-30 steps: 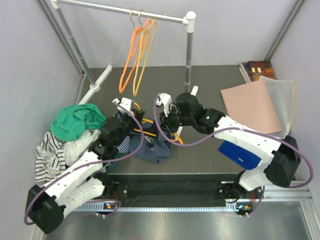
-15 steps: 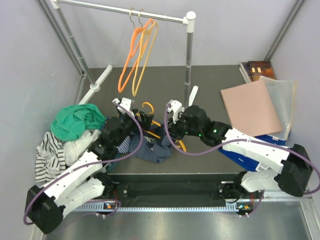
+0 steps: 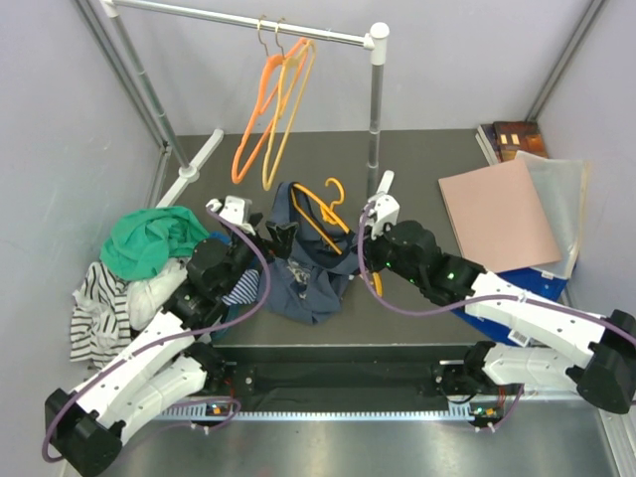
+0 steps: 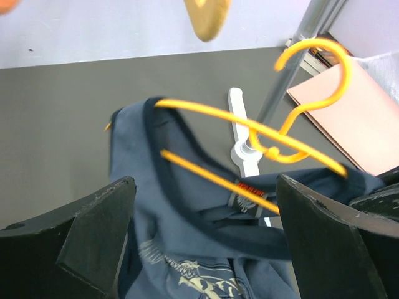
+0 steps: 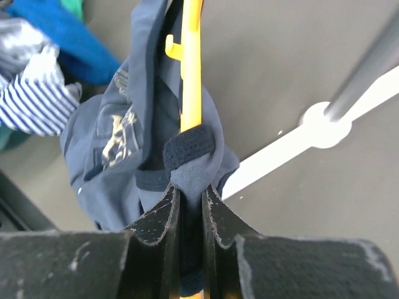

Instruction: Place the tank top on the hanger

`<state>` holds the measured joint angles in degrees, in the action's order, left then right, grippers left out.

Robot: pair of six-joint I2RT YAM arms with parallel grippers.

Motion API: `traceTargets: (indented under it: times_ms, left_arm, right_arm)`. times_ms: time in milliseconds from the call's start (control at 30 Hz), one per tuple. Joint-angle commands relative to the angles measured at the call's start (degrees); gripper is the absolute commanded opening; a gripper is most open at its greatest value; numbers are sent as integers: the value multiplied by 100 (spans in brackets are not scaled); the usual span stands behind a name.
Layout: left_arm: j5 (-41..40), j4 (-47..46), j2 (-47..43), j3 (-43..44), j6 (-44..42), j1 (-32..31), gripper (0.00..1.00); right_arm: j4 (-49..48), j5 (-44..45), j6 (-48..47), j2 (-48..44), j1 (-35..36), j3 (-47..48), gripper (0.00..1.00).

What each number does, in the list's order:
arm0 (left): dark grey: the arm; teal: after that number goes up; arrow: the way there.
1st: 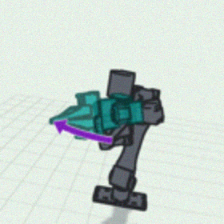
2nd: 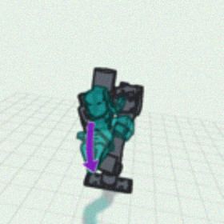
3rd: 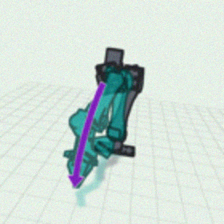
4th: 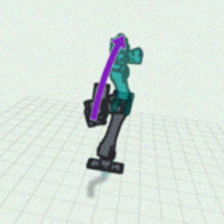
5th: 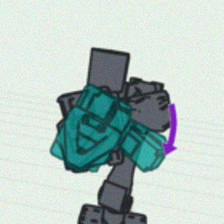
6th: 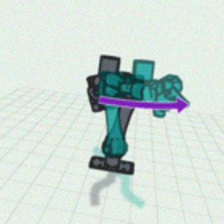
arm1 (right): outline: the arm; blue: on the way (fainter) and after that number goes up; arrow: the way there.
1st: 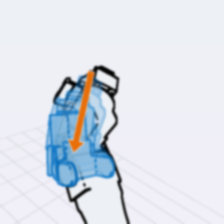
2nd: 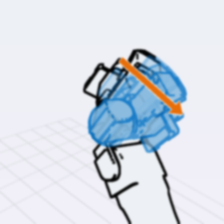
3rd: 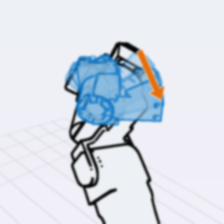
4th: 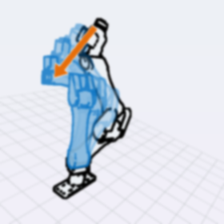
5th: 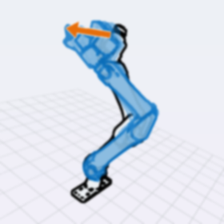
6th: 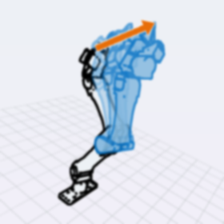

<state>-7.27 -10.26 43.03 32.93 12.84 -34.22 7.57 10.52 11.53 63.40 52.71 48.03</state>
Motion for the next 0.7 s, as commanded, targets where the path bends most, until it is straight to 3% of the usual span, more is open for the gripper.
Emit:
traceTargets:
  times_ms: [0, 500, 667]
  left_arm:
    - [-284, 42, -145, 240, -71, 20, 99]
    - [-723, 165, -251, 240, -133, 12, 99]
    - [-767, 138, -260, 197, -159, 12, 99]
  right_arm:
    - [-889, 704, 165, -486, 3, -22, 0]
    - [-775, 1557, 60, -978, -6, 470, 0]
    - [-1127, 1628, -98, -1391, -6, 373, 0]
